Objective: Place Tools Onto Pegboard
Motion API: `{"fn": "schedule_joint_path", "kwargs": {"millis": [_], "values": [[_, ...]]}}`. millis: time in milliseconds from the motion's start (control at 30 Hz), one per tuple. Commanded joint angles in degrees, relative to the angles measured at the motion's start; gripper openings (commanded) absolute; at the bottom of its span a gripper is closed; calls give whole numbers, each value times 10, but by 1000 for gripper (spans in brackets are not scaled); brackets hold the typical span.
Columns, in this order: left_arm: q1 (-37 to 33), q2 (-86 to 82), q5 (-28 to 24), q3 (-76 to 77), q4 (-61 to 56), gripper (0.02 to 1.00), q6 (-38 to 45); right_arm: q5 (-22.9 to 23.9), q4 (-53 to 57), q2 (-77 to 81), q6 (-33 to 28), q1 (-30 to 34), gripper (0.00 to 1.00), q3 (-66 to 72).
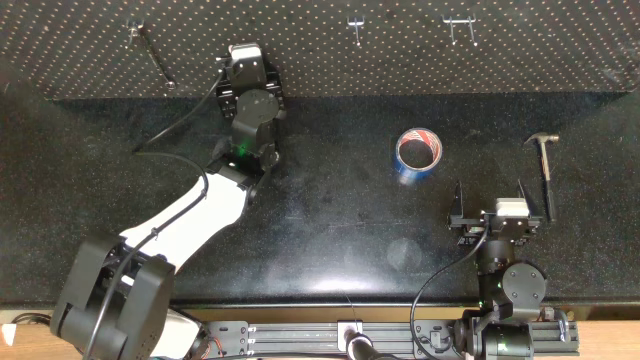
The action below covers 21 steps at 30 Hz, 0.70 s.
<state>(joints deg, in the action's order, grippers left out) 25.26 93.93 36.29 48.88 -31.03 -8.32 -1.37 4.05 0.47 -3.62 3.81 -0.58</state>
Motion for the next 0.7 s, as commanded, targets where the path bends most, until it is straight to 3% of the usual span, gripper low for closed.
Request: {"fn": "schedule_joint_path", "kwargs": {"millis": [33,100,300,367,400,433,467,500,533,567,600,667,700], "values": [[-20,4,-2,2,28,709,-52,3,1,-4,-3,2,974,3],[-30,4,-2,2,28,978,-64,3,1,-4,-3,2,974,3],[-47,-45,-66,3,26,998,-64,3,1,-4,-3,2,976,3],[-46,-129,-70,3,78,996,-64,3,1,-4,-3,2,974,3],[-47,-207,-93,3,174,996,-63,3,1,-4,-3,2,976,3],[-55,-264,-129,3,266,993,-63,3,1,-4,-3,2,974,3],[-77,-329,-198,2,368,996,-63,3,1,-4,-3,2,976,3],[-125,-398,-310,-7,451,998,-63,3,1,-4,-3,2,976,3],[-177,-451,-396,-30,472,996,-63,3,1,-4,-3,2,969,3],[-228,-519,-448,-83,462,996,-63,3,1,-4,-3,2,974,3],[-251,-592,-438,-144,434,996,-62,3,1,-4,-3,2,976,3],[-252,-745,-368,-293,333,996,-63,3,1,-4,-3,2,974,3],[-249,-795,-364,-344,282,996,-63,3,1,-4,-3,2,974,3]]}}
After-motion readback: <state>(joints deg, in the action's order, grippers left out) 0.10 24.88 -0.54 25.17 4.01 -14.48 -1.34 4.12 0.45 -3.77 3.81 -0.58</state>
